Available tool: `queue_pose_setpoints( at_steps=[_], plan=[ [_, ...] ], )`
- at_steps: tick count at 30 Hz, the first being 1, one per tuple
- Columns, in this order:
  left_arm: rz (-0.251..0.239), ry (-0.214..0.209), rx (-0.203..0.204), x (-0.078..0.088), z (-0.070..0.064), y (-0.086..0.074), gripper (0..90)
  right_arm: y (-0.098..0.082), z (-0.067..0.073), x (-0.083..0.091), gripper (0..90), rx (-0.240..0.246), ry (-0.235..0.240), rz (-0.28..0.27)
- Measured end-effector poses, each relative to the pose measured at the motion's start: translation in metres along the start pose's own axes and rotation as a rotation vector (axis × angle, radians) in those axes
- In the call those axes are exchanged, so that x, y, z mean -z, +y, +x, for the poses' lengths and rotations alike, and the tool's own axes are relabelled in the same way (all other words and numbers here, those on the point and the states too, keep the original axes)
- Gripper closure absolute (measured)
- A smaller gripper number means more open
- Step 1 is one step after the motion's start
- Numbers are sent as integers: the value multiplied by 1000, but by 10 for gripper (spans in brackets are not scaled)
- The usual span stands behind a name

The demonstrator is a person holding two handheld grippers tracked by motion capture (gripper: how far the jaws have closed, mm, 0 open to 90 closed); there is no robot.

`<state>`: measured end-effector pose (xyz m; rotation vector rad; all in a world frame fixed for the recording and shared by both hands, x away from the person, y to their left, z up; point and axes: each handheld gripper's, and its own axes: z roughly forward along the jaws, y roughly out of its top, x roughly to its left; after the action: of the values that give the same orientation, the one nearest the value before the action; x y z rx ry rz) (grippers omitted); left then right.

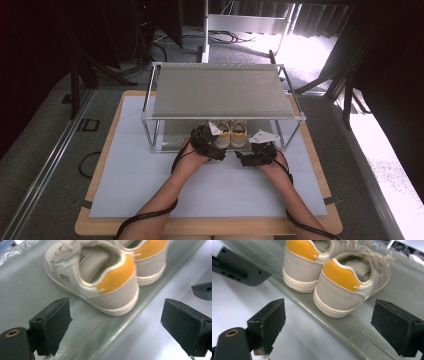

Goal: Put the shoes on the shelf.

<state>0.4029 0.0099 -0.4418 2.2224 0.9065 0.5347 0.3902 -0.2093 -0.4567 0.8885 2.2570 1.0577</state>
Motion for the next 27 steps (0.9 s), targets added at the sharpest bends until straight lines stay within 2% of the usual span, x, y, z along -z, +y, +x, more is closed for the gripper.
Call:
queue_pose_setpoints(
  at_steps=[4,6,7,11,14,16,21,27],
  plan=[
    [-24,-11,-13,9,-4,-5,92,-4,2,11,117,-9,9,-39],
    [-24,-11,-13,9,-4,-5,92,-5,2,13,117,-13,12,-39],
    [-35,-14,-17,15,-6,-9,92,-5,2,13,117,-13,12,-39],
    [-71,-21,-18,20,-10,-19,79,-13,3,22,117,-25,10,-42],
    [-76,-32,-25,22,-12,-27,78,-19,2,27,116,-38,18,-39],
    [-77,-46,-26,24,-13,-32,78,-23,2,30,117,-47,9,-29],
    [-89,-43,-17,28,-12,-44,78,-33,0,42,116,-48,-19,-27],
    [-104,-33,-6,36,-9,-55,78,-43,-6,55,117,-111,-43,-54]
  ],
)
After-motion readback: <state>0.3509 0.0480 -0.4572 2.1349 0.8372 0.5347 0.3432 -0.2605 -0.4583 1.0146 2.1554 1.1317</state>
